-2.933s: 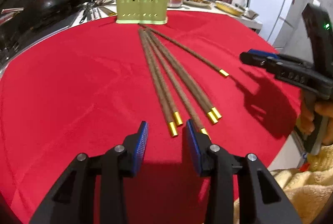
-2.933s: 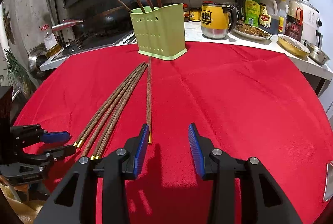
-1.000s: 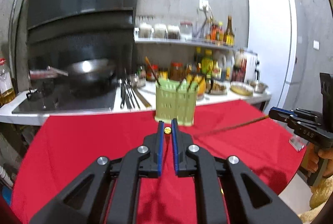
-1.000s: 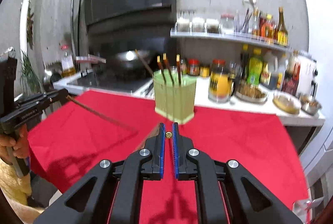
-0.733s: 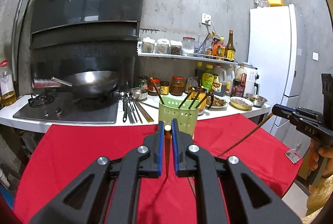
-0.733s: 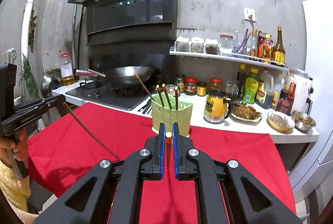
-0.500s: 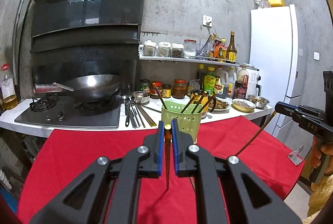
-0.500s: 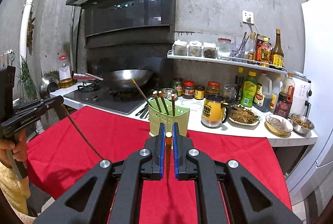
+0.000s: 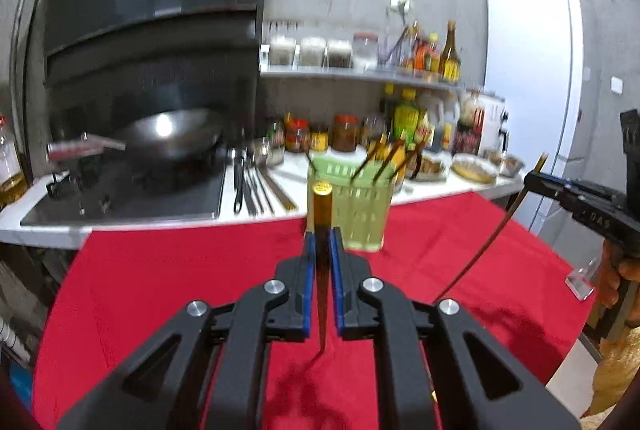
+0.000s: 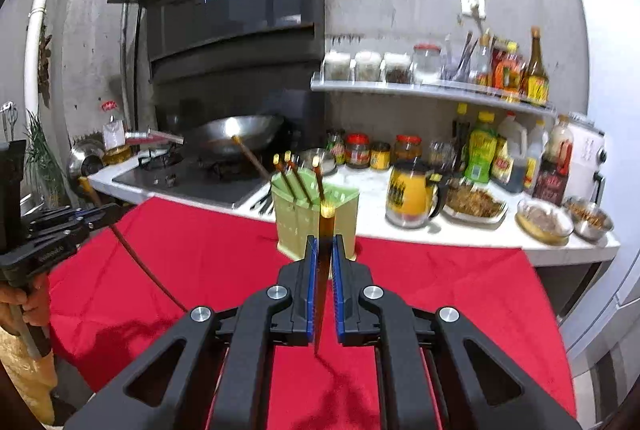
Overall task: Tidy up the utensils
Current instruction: 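Lift both chopsticks upright and carry them above the green holder, then lower both chopsticks into the green holder and open both tools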
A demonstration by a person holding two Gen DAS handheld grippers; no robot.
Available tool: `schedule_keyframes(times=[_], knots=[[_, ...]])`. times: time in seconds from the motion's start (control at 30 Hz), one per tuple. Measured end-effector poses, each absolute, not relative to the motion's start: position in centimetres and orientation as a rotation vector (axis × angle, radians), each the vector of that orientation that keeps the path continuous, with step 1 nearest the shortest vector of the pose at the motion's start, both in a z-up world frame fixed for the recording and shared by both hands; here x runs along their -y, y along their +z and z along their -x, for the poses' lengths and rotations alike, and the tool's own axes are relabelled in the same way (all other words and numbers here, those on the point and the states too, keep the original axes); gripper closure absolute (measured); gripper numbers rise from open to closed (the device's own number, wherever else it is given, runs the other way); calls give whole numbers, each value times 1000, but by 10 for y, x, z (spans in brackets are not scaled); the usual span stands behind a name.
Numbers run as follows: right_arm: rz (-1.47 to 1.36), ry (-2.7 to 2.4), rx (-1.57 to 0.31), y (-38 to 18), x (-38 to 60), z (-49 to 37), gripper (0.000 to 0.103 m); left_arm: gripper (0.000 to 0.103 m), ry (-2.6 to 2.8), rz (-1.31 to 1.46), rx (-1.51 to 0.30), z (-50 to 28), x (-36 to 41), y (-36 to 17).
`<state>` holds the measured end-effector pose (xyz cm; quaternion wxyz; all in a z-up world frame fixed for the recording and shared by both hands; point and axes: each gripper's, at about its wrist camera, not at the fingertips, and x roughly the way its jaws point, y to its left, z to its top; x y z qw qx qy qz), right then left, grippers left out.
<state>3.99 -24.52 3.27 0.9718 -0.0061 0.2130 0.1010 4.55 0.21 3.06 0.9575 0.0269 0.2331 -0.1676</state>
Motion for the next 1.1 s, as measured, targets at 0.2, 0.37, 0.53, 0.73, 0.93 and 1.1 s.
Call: schedule_keyframes(times=[0.2,0.37,0.53,0.73,0.93,1.1], knots=[[-4,217,-518,6,240,-57,96,98,-358,-37,-544,-54,-3,11],[-13,213,-527,0,239,-59,96,98,-376,-32,-538,-52,-4,13],[-23,214,-529,1,241,-56,96,98,-386,-8,-520,-47,-9,23],[-39,218,-529,1,244,-57,96,98,-372,-14,-453,-37,-11,41],[-42,214,-498,10,248,-64,96,98,-341,-63,-389,-46,-3,60],[-2,175,-394,51,250,-77,96,98,-361,-33,-328,-76,0,93]])
